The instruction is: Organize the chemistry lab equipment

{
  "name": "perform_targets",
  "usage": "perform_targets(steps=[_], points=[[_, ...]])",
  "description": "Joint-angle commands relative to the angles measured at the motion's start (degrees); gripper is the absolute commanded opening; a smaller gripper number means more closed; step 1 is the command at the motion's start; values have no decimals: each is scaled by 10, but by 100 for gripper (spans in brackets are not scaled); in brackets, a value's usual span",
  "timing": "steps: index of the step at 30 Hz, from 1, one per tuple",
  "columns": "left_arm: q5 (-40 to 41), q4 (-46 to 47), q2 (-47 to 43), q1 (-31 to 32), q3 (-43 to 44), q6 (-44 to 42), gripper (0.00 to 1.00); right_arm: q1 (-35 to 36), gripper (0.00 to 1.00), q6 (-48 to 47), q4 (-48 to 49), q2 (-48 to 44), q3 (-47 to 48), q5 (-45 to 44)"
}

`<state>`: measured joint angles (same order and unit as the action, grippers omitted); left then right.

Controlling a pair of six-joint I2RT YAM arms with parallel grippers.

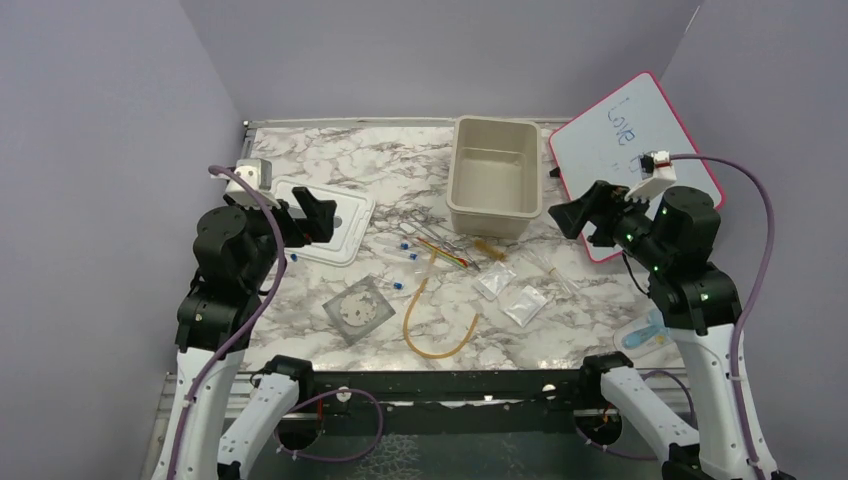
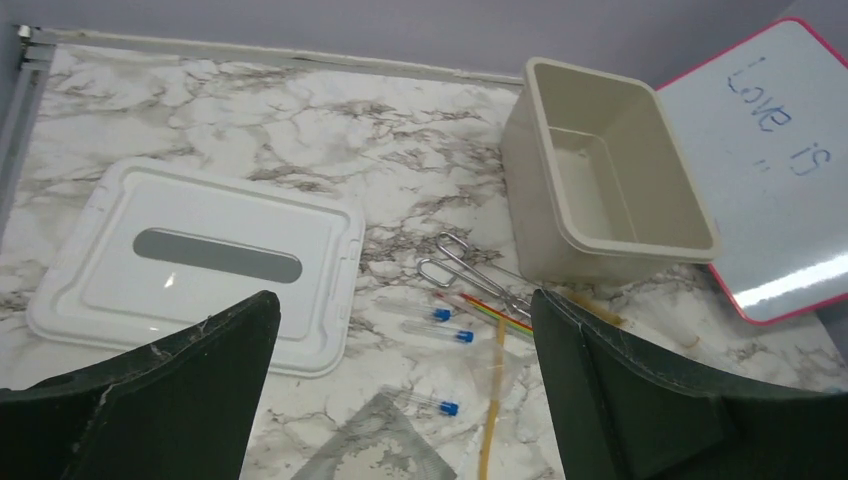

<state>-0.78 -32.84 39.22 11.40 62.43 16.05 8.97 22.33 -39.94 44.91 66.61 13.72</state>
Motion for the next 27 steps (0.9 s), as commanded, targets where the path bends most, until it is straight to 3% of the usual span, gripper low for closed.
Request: perform_targets(steps=[1,13,21,24,27], points=[[-119,20,-3,-9,-19,18,99,6,89,-2,11,-25,-15,-12],[-340,132,20,-12,-118,44,99,10,90,-1,19,-16,-97,107],[-367,222,38,-11,-228,150,99,11,79,27,132,12,-209,227],[-349,239,45,-8,-254,172,98,22,78,37,177,26,-238,212],[-340,265,64,5,-279,194,90,43,76,31,212,53,-251,192]])
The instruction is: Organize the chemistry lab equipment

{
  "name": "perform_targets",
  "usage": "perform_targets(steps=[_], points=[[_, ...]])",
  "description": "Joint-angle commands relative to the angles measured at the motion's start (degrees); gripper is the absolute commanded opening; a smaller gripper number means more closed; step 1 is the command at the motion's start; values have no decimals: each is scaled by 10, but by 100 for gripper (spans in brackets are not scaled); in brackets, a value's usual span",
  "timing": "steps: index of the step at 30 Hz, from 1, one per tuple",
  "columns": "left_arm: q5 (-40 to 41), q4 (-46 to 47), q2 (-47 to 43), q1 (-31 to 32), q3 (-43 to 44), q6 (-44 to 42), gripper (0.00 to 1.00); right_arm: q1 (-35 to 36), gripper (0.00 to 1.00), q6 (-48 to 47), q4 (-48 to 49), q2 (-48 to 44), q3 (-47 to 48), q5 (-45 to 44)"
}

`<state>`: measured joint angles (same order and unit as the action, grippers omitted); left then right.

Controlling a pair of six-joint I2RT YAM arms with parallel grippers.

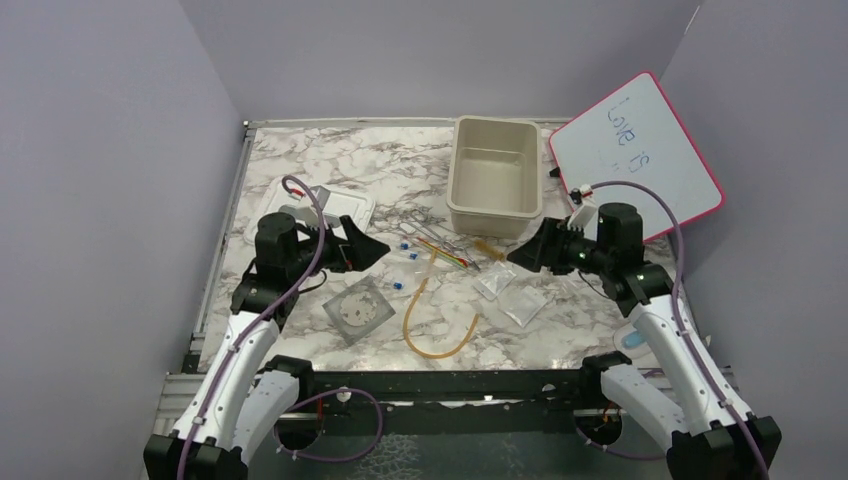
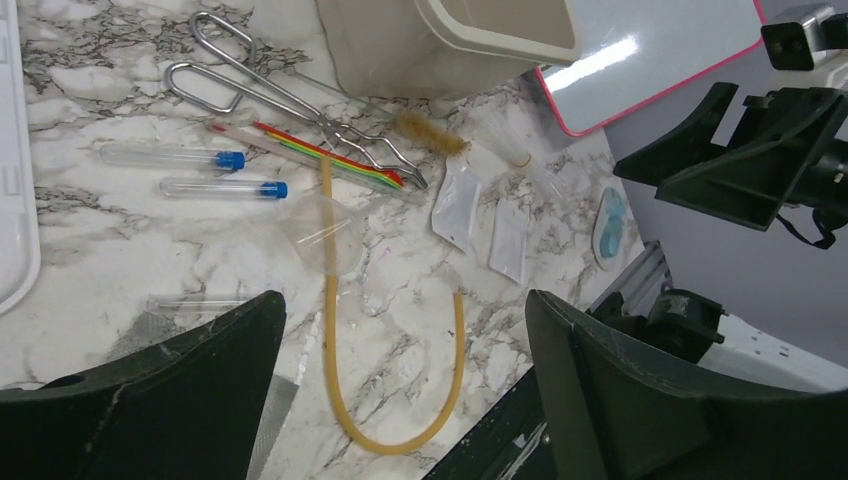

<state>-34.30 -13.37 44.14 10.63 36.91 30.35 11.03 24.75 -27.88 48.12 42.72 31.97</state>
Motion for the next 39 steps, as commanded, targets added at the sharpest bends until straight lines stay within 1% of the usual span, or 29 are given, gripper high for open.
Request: perform_targets(steps=[1,4,8,11,15,21,24,32,37,38,39], points=[[0,80,25,21,-30,59,87,34,75,5,102,32,-14,-1],[40,102,67,69,-40,76,78,73,73,3,142,55,-24,-50],[133,128,143,165,-34,106,69,117,69,-2,187,100,-31,-113],[158,163,209,194,-28,130,63,137,67,-5,220,138,-33,-132],[166,196,282,210,-10,139,56,145,64,-6,257,167,-40,-129],[191,256,340,214,-12,143,53,147,63,-13,286,190,-47,-118],[183,285,375,214,-8,147,49,147,63,-15,298,195,-51,-117],[174,300,430,214,14,135,28,148,61,-13,308,195,-58,-118],[167,286,426,214,19,122,3,148,61,-5,310,185,-64,-112],[167,279,420,214,19,120,0,148,61,-1,310,183,-65,-110],[163,272,410,214,18,118,0,148,61,4,310,181,-67,-104]])
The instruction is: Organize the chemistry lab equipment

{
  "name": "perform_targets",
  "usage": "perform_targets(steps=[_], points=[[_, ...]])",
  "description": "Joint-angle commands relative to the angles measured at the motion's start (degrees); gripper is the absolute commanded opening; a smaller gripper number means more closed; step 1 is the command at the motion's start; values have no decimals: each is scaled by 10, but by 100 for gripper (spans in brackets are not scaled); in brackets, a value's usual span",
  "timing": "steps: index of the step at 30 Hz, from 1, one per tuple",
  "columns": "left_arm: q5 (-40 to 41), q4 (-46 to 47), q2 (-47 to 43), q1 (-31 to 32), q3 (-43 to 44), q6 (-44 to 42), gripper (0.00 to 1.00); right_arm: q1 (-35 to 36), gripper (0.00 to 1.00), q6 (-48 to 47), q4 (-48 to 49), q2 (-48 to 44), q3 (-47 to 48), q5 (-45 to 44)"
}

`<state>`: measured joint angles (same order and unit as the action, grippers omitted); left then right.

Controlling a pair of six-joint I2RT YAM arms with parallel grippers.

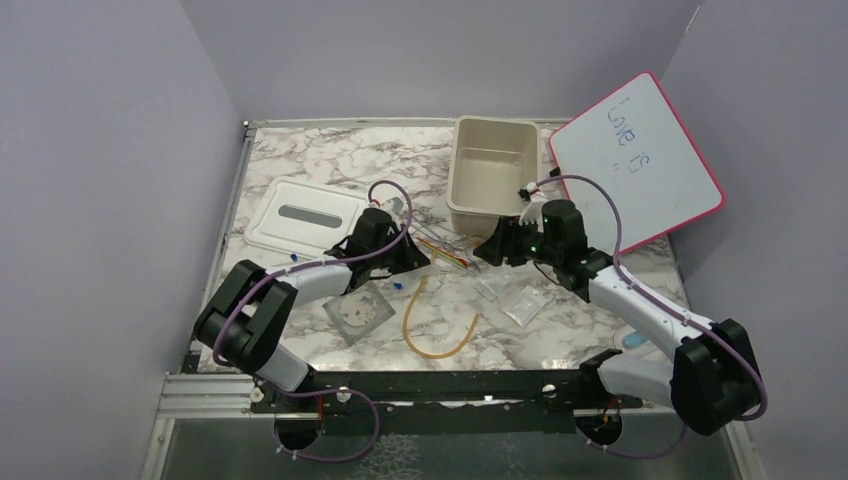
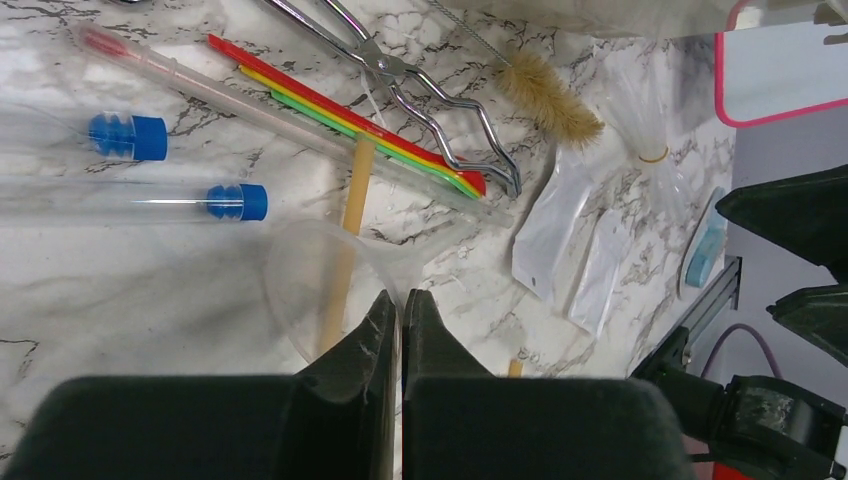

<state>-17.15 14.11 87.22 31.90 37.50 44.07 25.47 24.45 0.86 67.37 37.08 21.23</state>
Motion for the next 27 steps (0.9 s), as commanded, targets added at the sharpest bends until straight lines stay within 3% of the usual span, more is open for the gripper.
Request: perform_targets(steps=[1,11,17,22,27], points=[[-16,-7,-32,2,11,-24,0,4,61,12,24,-15,-10,12],[-69,-117,-208,1,32,-50,0,4,73,99,64,-43,-6,109],[-66,-119,-274,1,46,14,0,4,80,300,221,-78,-65,126],[-81,-63,-292,1,52,79,0,4,73,413,320,-50,-80,128],[-85,-52,-284,1,71,93,0,8,58,431,345,-21,-43,140]])
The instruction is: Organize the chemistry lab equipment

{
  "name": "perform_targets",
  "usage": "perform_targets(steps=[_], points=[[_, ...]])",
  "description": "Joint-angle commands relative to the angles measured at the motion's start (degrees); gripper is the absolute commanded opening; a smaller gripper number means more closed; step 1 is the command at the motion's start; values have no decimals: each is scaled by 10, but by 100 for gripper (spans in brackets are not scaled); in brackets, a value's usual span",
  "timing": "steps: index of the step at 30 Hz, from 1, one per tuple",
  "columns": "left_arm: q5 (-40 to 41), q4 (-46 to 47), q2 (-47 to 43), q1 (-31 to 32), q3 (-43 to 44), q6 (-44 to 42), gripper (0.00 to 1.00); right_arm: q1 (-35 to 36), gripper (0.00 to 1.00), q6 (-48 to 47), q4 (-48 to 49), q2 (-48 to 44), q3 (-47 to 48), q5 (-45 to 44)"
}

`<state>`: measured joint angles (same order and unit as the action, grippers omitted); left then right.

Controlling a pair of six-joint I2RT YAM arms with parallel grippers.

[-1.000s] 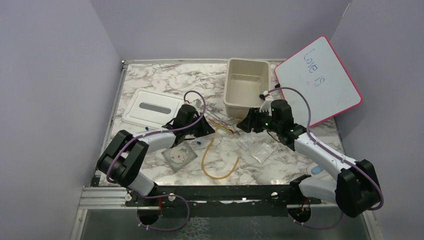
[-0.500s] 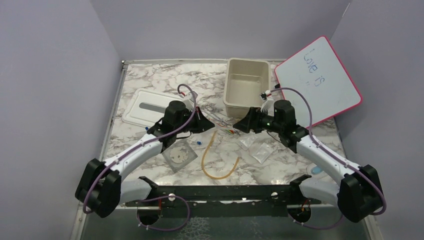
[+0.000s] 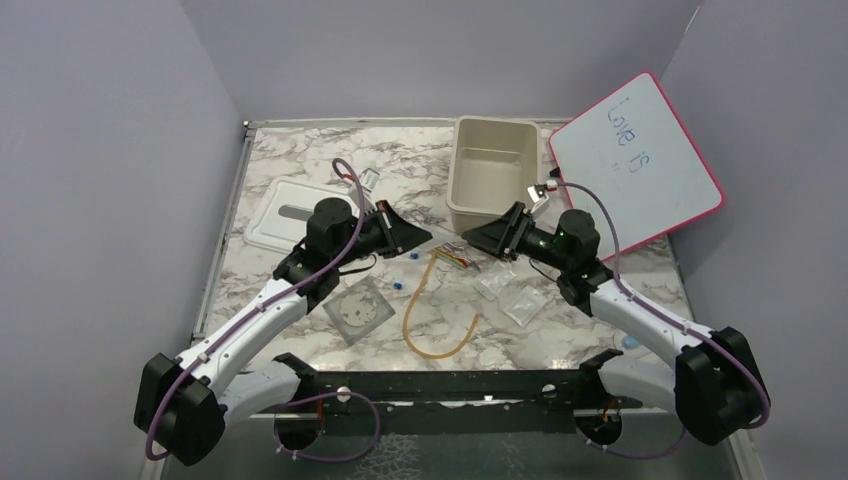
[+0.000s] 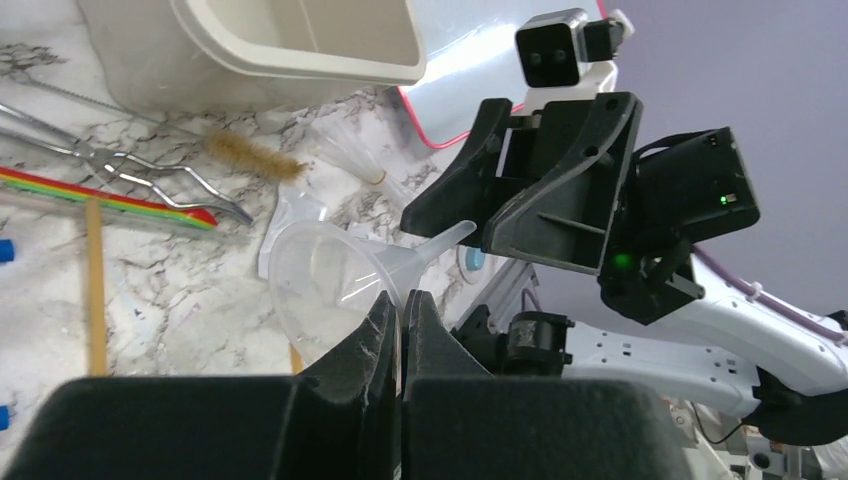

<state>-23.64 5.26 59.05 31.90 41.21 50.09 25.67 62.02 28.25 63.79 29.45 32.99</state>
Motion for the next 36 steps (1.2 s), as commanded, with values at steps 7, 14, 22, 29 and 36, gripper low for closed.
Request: perform_targets(steps=[7,14,22,29,36], points=[[-25,52,8,1,42,41,0,7,38,54,57,31,63,32],[-13,35,22,1,58,19,1,7,1,10,7,40,97,33],[95,-97,44,-14,147,-94,77,6,1,-135,-181,74,238,-72],[213,-188,50,-42,222,-213,84,-8,1,-319,-341,172,419,-278],[269,-206,45,-44,190,-292,85,-19,1,-453,-435,300,552,-425]])
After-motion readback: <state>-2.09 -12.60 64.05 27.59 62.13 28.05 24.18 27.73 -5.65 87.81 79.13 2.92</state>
